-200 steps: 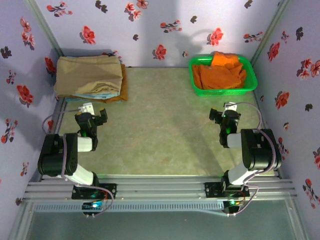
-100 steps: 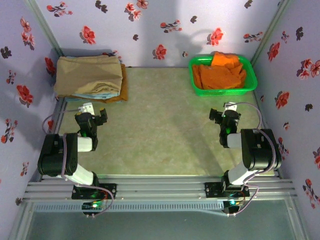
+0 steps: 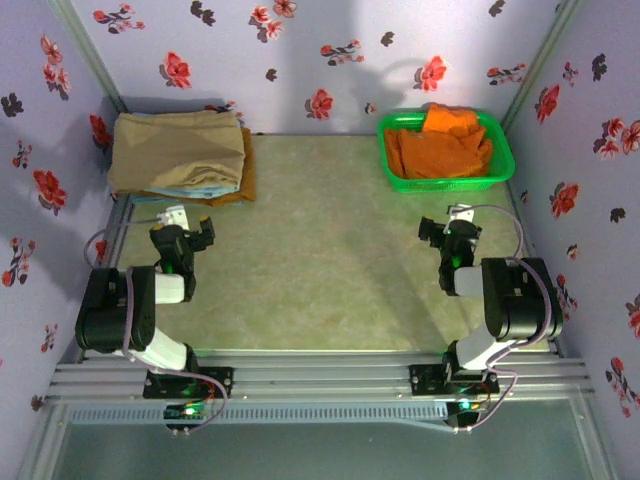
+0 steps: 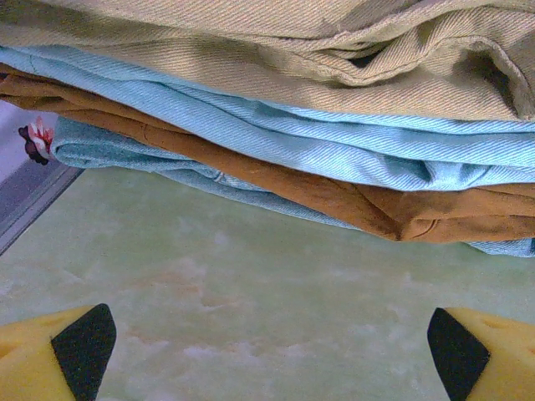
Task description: Fold and stack the trousers
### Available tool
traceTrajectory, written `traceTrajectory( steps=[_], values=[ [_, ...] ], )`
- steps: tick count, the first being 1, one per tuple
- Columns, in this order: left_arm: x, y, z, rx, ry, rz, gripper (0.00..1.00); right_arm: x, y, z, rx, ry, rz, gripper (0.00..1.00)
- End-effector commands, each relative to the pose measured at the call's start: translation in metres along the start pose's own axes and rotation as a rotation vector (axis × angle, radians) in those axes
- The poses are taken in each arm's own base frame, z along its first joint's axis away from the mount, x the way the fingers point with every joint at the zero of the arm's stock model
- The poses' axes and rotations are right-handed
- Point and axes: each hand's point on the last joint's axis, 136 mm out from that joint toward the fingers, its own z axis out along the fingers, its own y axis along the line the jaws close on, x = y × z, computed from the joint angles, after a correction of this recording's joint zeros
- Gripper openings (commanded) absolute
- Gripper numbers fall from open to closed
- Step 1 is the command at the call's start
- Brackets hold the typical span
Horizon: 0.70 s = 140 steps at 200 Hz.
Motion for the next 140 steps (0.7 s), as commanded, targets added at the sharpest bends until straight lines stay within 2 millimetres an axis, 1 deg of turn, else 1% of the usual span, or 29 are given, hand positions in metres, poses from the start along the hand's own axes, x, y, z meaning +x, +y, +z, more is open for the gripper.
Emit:
traceTrajectory(
  steps=[1, 115, 132, 140],
  values=[
    [-0.001, -0.005, 0.002, 0.017, -0.001, 0.033, 1.00, -0.008, 0.001, -0.001, -0.001, -0.029, 0.010, 0.99],
    [-0.001, -0.005, 0.003, 0.017, 0.003, 0.036, 1.00, -0.008, 0.001, -0.001, -0.001, -0.028, 0.009, 0.99],
    [0.000, -0.015, 0.004, 0.070, 0.017, 0.056, 1.00, -0.008, 0.001, -0.001, -0.001, -0.029, 0.010, 0.99],
    [0.000, -0.017, 0.005, 0.077, 0.021, 0.057, 1.00, -0.008, 0.001, -0.001, -0.001, -0.028, 0.010, 0.99]
  ],
)
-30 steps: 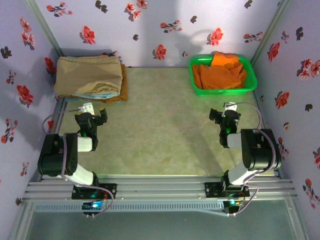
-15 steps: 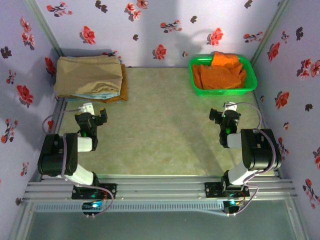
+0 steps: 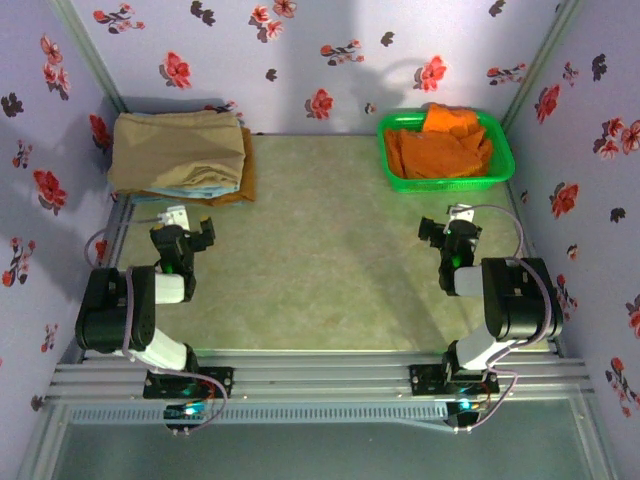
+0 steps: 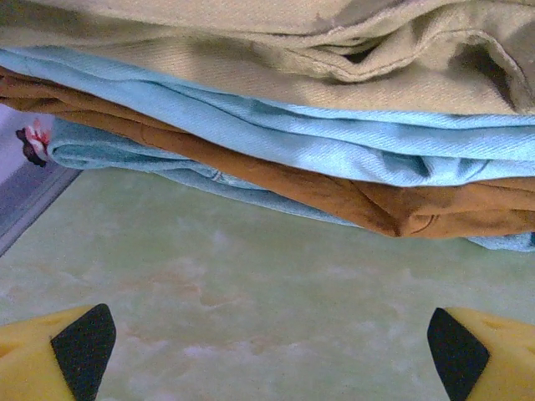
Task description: Fold and stack the trousers
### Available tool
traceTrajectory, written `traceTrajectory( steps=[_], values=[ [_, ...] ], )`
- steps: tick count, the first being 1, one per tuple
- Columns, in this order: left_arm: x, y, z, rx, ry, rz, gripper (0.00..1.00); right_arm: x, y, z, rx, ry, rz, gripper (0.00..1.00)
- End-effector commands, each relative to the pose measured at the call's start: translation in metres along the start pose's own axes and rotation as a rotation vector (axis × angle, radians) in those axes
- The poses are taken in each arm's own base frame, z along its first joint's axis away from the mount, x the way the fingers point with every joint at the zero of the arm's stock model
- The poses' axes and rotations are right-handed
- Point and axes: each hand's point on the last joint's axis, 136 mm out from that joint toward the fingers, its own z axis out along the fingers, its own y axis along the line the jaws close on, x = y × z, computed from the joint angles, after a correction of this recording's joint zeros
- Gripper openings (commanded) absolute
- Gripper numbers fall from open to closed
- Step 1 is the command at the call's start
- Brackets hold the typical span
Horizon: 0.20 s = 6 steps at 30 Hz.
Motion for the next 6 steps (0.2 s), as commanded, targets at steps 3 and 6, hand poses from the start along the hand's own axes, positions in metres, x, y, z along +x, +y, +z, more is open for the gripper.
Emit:
traceTrajectory(
  steps=[3, 6],
  values=[
    [-0.0023, -0.0128, 0.0045, 0.059, 0.009, 0.036, 1.00, -0.0084, 0.0013, -0.0014, -0.001, -0.028, 0.010, 0.99],
    [-0.0024, -0.0135, 0.0042, 0.061, 0.007, 0.036, 1.00, -0.0086, 0.0014, -0.0013, -0.002, -0.029, 0.010, 0.99]
  ],
)
